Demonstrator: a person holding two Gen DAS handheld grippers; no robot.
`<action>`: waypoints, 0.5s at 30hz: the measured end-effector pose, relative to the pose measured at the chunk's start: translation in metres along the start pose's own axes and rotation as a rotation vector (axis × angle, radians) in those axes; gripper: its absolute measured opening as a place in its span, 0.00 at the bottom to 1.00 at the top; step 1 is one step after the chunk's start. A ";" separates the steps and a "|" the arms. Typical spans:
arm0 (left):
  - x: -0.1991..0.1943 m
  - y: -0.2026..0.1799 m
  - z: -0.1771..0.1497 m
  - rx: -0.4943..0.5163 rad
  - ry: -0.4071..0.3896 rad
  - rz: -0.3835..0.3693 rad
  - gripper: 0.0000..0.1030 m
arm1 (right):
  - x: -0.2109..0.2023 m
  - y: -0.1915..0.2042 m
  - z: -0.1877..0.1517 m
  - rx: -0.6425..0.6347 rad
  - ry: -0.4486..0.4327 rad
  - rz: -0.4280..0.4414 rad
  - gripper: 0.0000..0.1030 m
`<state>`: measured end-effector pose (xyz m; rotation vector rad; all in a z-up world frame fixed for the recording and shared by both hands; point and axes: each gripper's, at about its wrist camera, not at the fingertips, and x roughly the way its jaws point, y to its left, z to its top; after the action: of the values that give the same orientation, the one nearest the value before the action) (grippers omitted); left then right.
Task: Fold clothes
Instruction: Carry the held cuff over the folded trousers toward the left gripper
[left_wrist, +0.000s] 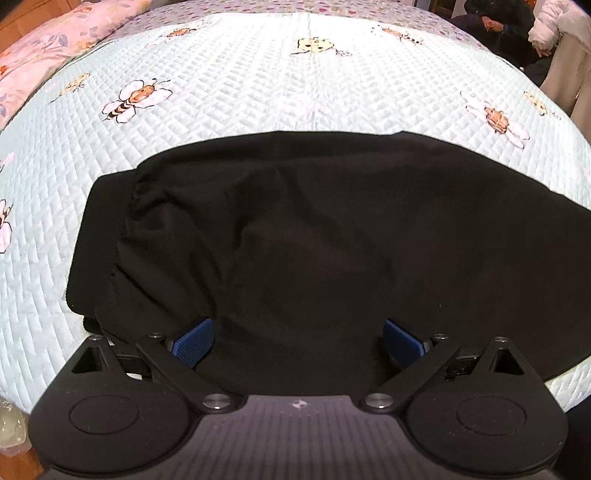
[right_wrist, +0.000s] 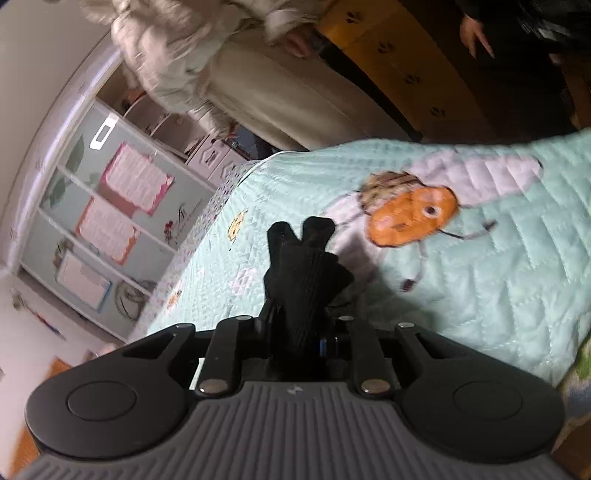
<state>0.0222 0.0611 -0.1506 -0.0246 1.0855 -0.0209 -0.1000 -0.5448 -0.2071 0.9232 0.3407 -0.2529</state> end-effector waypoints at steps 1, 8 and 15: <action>0.001 -0.001 0.000 0.005 0.002 0.006 0.96 | -0.002 0.008 0.000 -0.022 0.003 0.000 0.22; 0.000 0.002 -0.004 -0.003 -0.009 -0.023 0.98 | -0.007 0.051 0.003 -0.062 0.015 0.045 0.22; -0.001 0.010 -0.004 -0.037 -0.019 -0.073 0.99 | -0.006 0.088 -0.009 0.006 0.040 0.180 0.22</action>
<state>0.0184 0.0713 -0.1520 -0.0975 1.0654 -0.0664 -0.0757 -0.4864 -0.1456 0.9591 0.2924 -0.0705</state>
